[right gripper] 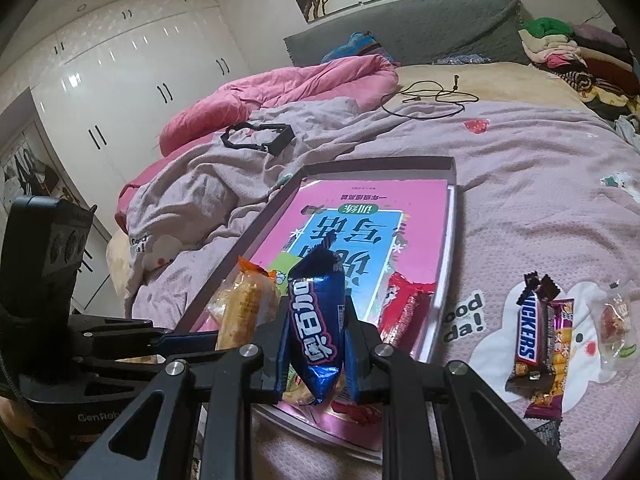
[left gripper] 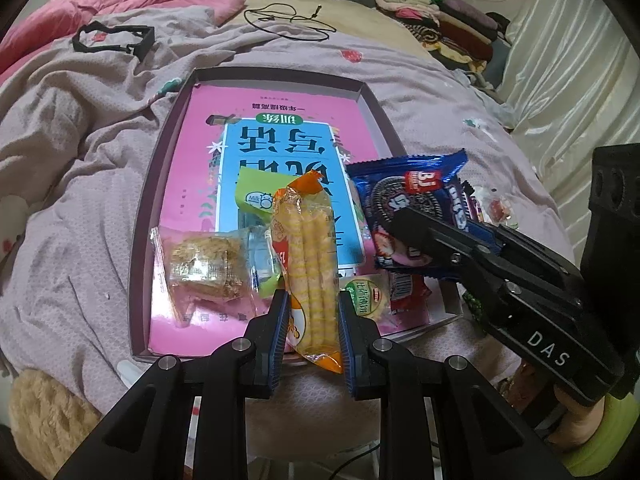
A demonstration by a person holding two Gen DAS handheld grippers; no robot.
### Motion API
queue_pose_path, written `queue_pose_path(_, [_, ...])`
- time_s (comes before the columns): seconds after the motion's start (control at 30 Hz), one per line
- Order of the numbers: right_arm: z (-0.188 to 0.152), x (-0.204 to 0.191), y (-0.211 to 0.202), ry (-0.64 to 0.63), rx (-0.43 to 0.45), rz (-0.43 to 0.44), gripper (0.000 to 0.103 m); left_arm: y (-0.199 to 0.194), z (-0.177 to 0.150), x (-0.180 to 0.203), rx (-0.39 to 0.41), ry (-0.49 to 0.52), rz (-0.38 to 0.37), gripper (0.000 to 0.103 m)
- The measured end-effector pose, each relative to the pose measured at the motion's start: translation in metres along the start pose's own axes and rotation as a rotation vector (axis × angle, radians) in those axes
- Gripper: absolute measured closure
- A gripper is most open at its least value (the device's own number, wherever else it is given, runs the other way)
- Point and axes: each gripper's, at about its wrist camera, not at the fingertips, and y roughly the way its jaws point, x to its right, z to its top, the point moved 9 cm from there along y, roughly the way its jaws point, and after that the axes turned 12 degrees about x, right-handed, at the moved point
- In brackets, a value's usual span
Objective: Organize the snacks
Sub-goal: 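Lower the corn-stick bag onto the tray with the left tool while the right tool lowers the blue packet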
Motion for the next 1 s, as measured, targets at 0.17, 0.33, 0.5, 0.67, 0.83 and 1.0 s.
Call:
queue_pose_path(0.17, [-0.003, -0.002, 0.009, 0.005, -0.02, 0.007, 0.081, 0.0, 0.0, 0.0, -0.002, 0.002, 0.0, 0.079])
queue_pose_path(0.33, [-0.009, 0.005, 0.014, 0.003, -0.039, -0.027, 0.081, 0.001, 0.0, 0.0, -0.002, 0.0, 0.0, 0.079])
queue_pose_path(0.5, [-0.013, 0.014, 0.016, 0.03, -0.056, -0.048, 0.081, 0.001, 0.0, -0.001, -0.002, 0.002, 0.001, 0.079])
queue_pose_path(0.67, [-0.016, 0.018, 0.017, 0.037, -0.073, -0.057, 0.08, 0.002, -0.001, 0.0, -0.002, -0.003, 0.001, 0.079])
queue_pose_path(0.83, [-0.019, 0.019, 0.016, 0.03, -0.081, -0.064, 0.08, 0.002, -0.001, 0.0, -0.002, -0.003, 0.0, 0.079])
queue_pose_path(1.0, [-0.017, 0.017, 0.013, 0.025, -0.075, -0.067, 0.079, 0.002, -0.001, 0.0, -0.002, -0.005, 0.0, 0.079])
